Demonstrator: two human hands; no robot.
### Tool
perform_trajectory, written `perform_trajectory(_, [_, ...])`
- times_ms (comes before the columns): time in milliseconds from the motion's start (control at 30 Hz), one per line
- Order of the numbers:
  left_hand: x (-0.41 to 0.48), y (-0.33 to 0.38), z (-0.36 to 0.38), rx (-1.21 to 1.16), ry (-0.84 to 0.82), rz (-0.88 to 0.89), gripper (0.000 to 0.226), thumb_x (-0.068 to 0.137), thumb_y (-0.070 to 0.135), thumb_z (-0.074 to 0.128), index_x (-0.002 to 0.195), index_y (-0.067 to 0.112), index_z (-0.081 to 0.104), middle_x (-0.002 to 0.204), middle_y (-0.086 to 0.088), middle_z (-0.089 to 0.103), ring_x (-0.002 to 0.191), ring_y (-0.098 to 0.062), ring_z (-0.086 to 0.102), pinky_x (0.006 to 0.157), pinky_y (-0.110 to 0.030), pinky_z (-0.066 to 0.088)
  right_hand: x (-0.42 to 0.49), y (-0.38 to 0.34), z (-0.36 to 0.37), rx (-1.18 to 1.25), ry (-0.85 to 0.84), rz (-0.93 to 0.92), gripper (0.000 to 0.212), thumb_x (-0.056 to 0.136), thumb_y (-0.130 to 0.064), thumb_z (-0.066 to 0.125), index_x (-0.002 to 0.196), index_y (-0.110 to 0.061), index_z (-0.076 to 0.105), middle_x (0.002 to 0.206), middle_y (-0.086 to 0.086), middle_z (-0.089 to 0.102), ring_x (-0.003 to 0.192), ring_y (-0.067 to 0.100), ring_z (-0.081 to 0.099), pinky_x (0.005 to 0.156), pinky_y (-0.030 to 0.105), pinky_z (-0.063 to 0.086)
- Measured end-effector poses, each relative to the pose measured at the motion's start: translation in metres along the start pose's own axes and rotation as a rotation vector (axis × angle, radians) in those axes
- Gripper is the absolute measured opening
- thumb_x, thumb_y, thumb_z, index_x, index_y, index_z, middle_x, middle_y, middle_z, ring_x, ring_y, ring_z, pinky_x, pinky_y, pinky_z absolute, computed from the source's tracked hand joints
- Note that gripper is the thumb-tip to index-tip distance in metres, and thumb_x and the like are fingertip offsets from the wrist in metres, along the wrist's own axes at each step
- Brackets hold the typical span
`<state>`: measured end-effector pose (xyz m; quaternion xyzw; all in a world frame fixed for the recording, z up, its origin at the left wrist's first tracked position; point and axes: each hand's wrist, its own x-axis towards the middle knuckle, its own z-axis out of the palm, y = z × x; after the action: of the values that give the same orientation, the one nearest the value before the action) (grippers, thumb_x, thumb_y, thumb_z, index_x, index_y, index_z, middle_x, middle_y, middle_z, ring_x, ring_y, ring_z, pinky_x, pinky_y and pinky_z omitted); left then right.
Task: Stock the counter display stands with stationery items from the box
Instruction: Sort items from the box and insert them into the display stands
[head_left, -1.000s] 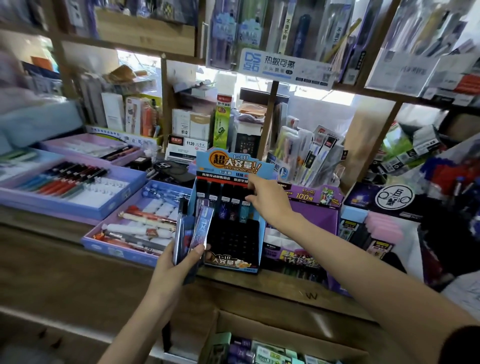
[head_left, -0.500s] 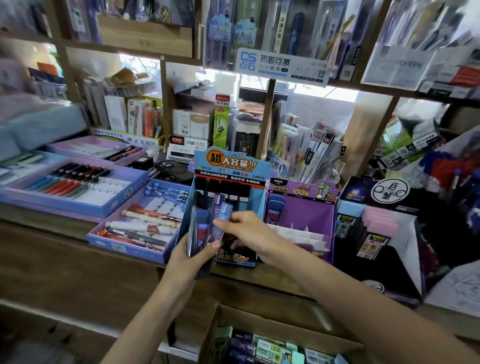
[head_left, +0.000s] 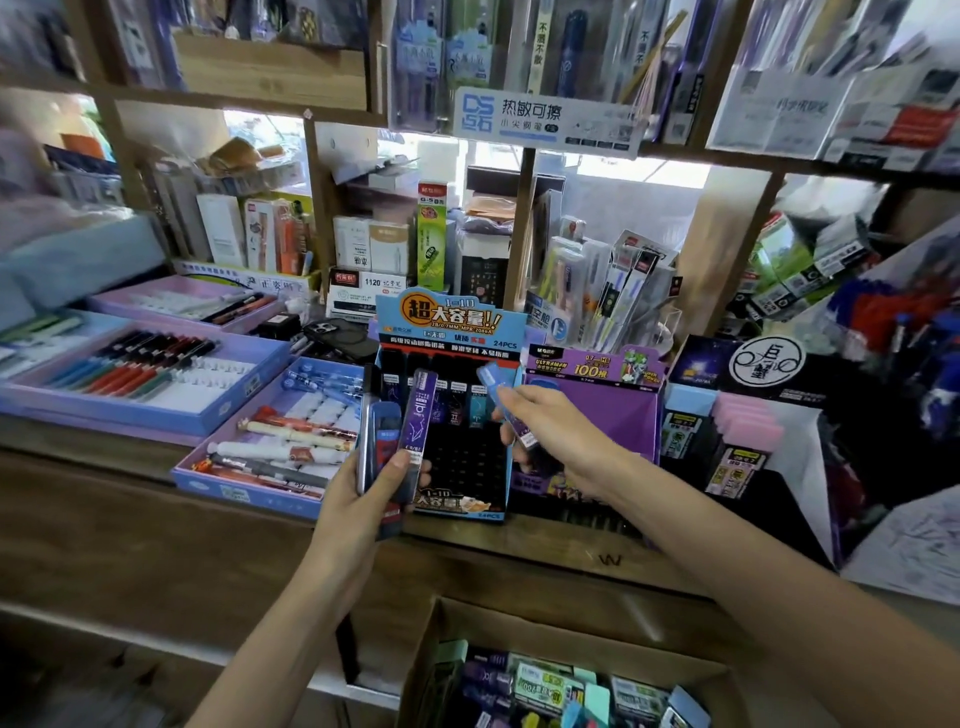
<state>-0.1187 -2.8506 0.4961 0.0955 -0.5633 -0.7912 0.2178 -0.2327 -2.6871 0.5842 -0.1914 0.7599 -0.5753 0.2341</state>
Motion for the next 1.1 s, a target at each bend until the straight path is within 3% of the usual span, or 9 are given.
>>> perform_trajectory(100, [0.001, -0.002, -0.003, 0.021, -0.008, -0.002, 0.031, 0.071, 0.045, 0.070, 0.098, 0.031, 0.069, 0.092, -0.008, 0.070, 0.077, -0.019, 0.062, 0.059, -0.030, 0.044, -0.003, 0.001, -0.010, -0.109, -0.056, 0.020, 0.016, 0.093, -0.006, 0.048, 0.097, 0.006, 0.059, 0.073, 0.009, 0.048, 0.051, 0.012, 0.048, 0.046, 0.021, 0.040])
perform_trajectory(167, [0.001, -0.004, -0.005, 0.033, 0.003, -0.004, 0.035, 0.070, 0.046, 0.070, 0.101, 0.031, 0.067, 0.096, -0.005, 0.073, 0.081, -0.016, 0.068, 0.057, -0.024, 0.050, -0.005, -0.001, -0.016, -0.209, -0.077, -0.017, 0.012, 0.092, 0.000, 0.049, 0.092, 0.000, 0.060, 0.071, 0.009, 0.050, 0.056, 0.014, 0.049, 0.051, 0.022, 0.041])
perform_trajectory(267, [0.002, -0.007, -0.007, 0.049, 0.021, -0.008, 0.040, 0.070, 0.045, 0.069, 0.106, 0.029, 0.064, 0.098, -0.006, 0.073, 0.085, -0.015, 0.070, 0.057, -0.021, 0.053, -0.005, -0.006, -0.024, -0.307, 0.041, -0.118, 0.012, 0.089, -0.004, 0.060, 0.100, -0.006, 0.058, 0.079, 0.007, 0.061, 0.058, 0.012, 0.058, 0.053, 0.020, 0.046])
perform_trajectory(400, [0.003, -0.009, -0.011, 0.062, 0.029, -0.008, 0.036, 0.073, 0.041, 0.067, 0.106, 0.028, 0.063, 0.093, -0.003, 0.074, 0.080, -0.012, 0.070, 0.056, -0.020, 0.052, 0.005, -0.022, -0.033, -0.415, 0.199, -0.252, 0.011, 0.080, -0.013, 0.073, 0.087, -0.008, 0.066, 0.079, 0.008, 0.067, 0.065, 0.017, 0.061, 0.063, 0.031, 0.052])
perform_trajectory(633, [0.002, -0.011, -0.012, 0.051, 0.031, -0.006, 0.032, 0.072, 0.040, 0.067, 0.101, 0.025, 0.065, 0.085, -0.002, 0.073, 0.066, -0.008, 0.066, 0.050, -0.018, 0.049, 0.035, -0.044, -0.034, -0.460, 0.113, -0.230, 0.013, 0.091, -0.006, 0.057, 0.101, 0.001, 0.060, 0.080, 0.009, 0.063, 0.060, 0.006, 0.059, 0.053, 0.014, 0.049])
perform_trajectory(733, [0.003, -0.013, -0.013, 0.061, 0.032, -0.004, 0.036, 0.074, 0.039, 0.065, 0.106, 0.022, 0.063, 0.090, -0.004, 0.073, 0.072, -0.011, 0.067, 0.054, -0.019, 0.051, 0.043, -0.046, -0.035, -0.780, 0.241, -0.388, 0.020, 0.086, -0.018, 0.066, 0.102, -0.006, 0.061, 0.090, 0.003, 0.062, 0.077, 0.013, 0.057, 0.064, 0.024, 0.046])
perform_trajectory(867, [0.004, -0.015, -0.012, 0.071, 0.041, 0.001, 0.036, 0.073, 0.042, 0.066, 0.104, 0.023, 0.065, 0.090, -0.004, 0.073, 0.076, -0.011, 0.068, 0.056, -0.020, 0.052, 0.048, -0.036, -0.031, -0.956, 0.309, -0.505, 0.033, 0.085, -0.027, 0.068, 0.114, -0.013, 0.064, 0.109, 0.007, 0.067, 0.098, 0.023, 0.059, 0.079, 0.037, 0.050])
perform_trajectory(1000, [0.005, -0.018, -0.012, 0.082, 0.048, -0.007, 0.030, 0.073, 0.043, 0.066, 0.099, 0.029, 0.068, 0.090, -0.004, 0.073, 0.079, -0.015, 0.067, 0.063, -0.027, 0.050, 0.056, -0.025, -0.028, -1.119, 0.278, -0.500, 0.034, 0.084, -0.034, 0.067, 0.112, -0.015, 0.064, 0.108, 0.006, 0.067, 0.101, 0.026, 0.059, 0.070, 0.032, 0.045])
perform_trajectory(1100, [0.004, -0.018, -0.012, 0.092, 0.036, -0.010, 0.032, 0.074, 0.042, 0.066, 0.102, 0.028, 0.066, 0.093, -0.003, 0.073, 0.082, -0.014, 0.069, 0.061, -0.022, 0.054, 0.059, -0.023, -0.028, -1.189, 0.242, -0.491, 0.036, 0.085, -0.032, 0.067, 0.117, -0.016, 0.063, 0.113, 0.006, 0.063, 0.106, 0.026, 0.056, 0.069, 0.030, 0.038])
